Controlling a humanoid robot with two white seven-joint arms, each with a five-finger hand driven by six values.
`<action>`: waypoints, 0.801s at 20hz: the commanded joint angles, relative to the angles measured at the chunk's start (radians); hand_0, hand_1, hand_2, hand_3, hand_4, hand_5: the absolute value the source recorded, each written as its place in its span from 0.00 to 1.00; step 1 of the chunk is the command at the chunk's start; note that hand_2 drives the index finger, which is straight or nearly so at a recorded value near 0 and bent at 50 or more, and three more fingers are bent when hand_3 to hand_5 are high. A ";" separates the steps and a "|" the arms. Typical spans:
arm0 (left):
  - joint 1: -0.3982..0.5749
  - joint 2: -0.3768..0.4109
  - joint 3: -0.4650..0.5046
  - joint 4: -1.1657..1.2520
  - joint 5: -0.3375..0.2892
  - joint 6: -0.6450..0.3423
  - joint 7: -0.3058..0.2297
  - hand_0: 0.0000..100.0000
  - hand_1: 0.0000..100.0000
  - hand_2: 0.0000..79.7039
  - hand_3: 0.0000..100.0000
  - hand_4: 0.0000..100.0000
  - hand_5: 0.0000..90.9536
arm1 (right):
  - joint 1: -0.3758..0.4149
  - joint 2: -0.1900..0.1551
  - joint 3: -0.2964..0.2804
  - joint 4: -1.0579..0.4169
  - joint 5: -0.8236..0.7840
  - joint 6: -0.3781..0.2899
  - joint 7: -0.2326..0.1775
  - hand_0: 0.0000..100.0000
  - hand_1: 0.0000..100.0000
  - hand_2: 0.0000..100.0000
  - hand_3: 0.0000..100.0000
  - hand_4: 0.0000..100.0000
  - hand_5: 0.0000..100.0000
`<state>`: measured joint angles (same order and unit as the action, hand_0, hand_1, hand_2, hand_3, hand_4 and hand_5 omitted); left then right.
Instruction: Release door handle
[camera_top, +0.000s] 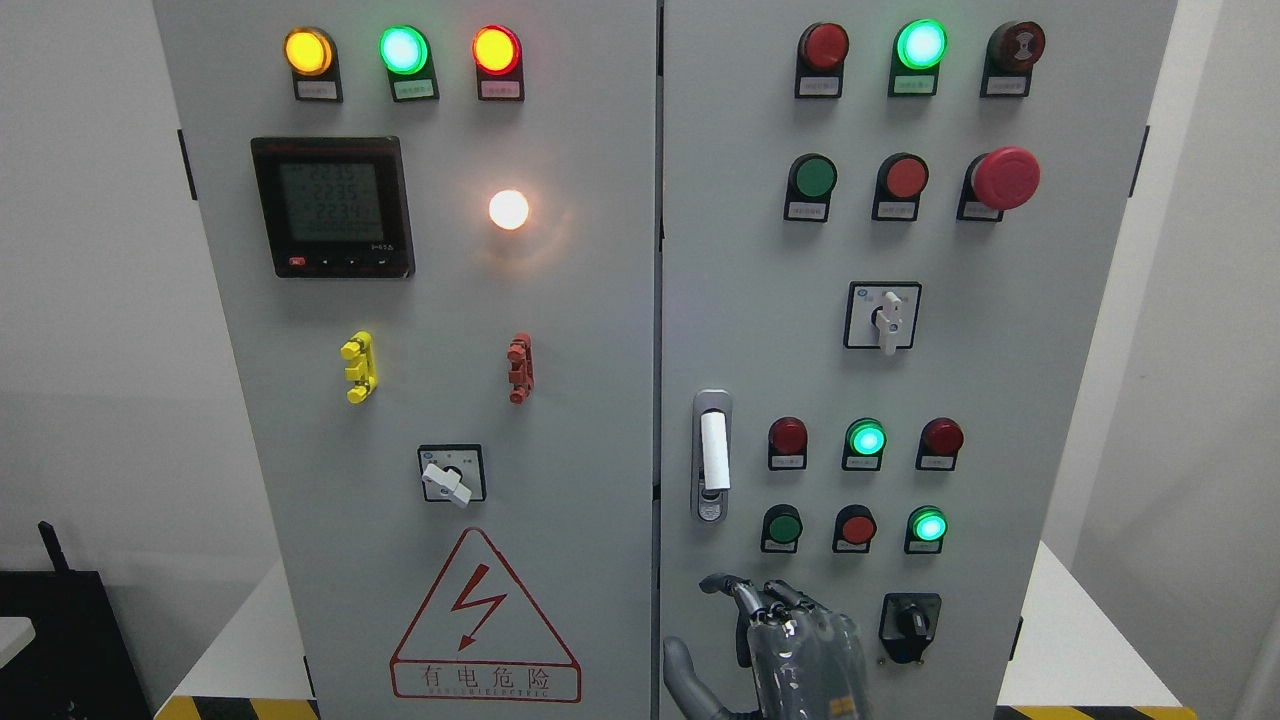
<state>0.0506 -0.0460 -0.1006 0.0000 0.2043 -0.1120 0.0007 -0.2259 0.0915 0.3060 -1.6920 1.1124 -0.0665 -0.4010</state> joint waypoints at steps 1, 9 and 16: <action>0.000 0.000 -0.001 -0.031 0.001 0.000 0.001 0.12 0.39 0.00 0.00 0.00 0.00 | 0.002 -0.009 0.002 -0.021 -0.091 0.002 0.008 0.35 0.29 0.71 1.00 0.79 0.82; 0.000 0.000 0.001 -0.031 0.000 0.000 0.001 0.12 0.39 0.00 0.00 0.00 0.00 | -0.007 -0.004 0.005 -0.034 -0.144 0.010 0.014 0.31 0.34 0.78 1.00 0.84 0.87; 0.000 0.000 -0.001 -0.031 0.000 0.000 0.001 0.12 0.39 0.00 0.00 0.00 0.00 | -0.010 -0.003 0.024 -0.051 -0.223 0.002 0.016 0.37 0.00 0.90 1.00 0.89 0.91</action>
<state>0.0506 -0.0460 -0.1006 0.0000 0.2047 -0.1120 0.0008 -0.2326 0.0881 0.3147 -1.7209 0.9324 -0.0596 -0.3858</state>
